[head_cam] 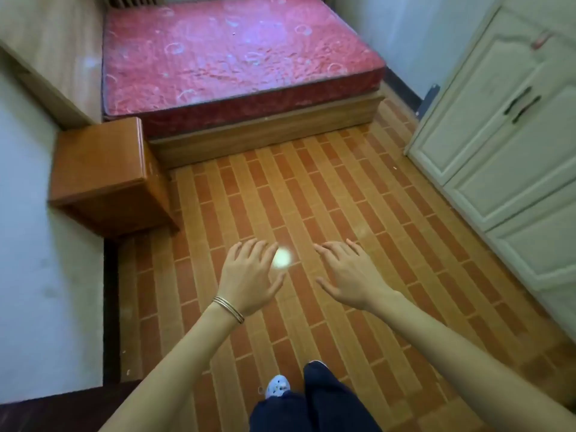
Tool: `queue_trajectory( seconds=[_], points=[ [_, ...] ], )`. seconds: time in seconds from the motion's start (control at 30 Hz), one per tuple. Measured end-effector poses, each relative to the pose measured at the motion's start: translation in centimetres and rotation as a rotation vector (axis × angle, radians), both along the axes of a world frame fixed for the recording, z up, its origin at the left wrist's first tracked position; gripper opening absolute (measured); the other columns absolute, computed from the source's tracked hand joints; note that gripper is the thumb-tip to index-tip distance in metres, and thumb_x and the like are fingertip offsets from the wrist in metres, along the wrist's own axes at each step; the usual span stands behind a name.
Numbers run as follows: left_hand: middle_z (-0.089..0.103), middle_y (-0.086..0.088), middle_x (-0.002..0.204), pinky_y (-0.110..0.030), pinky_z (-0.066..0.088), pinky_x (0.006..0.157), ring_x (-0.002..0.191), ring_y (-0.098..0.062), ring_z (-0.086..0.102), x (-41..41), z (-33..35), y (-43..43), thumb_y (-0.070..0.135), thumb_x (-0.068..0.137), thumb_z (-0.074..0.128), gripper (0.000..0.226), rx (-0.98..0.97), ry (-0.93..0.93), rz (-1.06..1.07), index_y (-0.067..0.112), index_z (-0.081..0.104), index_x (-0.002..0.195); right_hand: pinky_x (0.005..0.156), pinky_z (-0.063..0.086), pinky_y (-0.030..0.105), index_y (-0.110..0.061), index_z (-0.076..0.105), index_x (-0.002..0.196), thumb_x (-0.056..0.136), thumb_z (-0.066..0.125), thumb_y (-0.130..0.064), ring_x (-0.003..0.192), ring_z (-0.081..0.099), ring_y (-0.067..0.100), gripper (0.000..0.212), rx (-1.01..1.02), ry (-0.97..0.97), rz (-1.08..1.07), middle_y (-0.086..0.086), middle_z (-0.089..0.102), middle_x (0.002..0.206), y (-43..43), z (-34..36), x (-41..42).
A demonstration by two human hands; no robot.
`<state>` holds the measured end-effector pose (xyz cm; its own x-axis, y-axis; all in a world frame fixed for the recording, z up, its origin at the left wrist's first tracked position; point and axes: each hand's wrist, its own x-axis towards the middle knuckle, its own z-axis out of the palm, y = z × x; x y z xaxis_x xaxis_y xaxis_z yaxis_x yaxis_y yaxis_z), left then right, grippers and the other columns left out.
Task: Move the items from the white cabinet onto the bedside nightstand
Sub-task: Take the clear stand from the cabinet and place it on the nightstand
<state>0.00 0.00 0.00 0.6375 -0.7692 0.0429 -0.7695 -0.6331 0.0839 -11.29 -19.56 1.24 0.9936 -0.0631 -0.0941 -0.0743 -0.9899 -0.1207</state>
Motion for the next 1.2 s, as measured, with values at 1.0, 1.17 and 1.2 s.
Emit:
queue_trajectory(
  seconds=[1.0,1.17,1.2],
  points=[
    [0.063,-0.002,0.118,-0.041,0.046,0.092,0.109,-0.022,0.058,-4.9,6.2,-37.2,0.052,0.086,0.038,0.054,-0.187,-0.077,-0.549,0.018,0.057,0.124,0.109,0.016,0.031,-0.02,0.031,0.14,0.09,0.047,-0.046,0.135,0.028,0.019,0.059,-0.072,-0.116,-0.303,0.003,0.035,0.146,-30.2,6.2,-13.0],
    [0.062,-0.001,0.118,-0.041,0.044,0.094,0.11,-0.021,0.057,-5.0,6.3,-41.1,0.052,0.087,0.038,0.052,-0.18,-0.085,-0.599,0.02,0.055,0.125,0.1,0.037,0.034,-0.021,0.045,0.129,0.085,0.048,-0.05,0.123,0.047,0.02,0.052,-0.123,-0.124,-0.34,0.001,0.053,0.131,-33.4,5.7,-13.6],
    [0.063,-0.002,0.118,-0.041,0.045,0.094,0.109,-0.021,0.057,-4.8,6.1,-41.7,0.052,0.087,0.038,0.052,-0.175,-0.082,-0.607,0.02,0.056,0.124,0.1,0.038,0.034,-0.021,0.046,0.128,0.086,0.044,-0.051,0.124,0.046,0.02,0.052,-0.121,-0.116,-0.349,0.0,0.053,0.131,-34.0,5.4,-13.5]
  ],
)
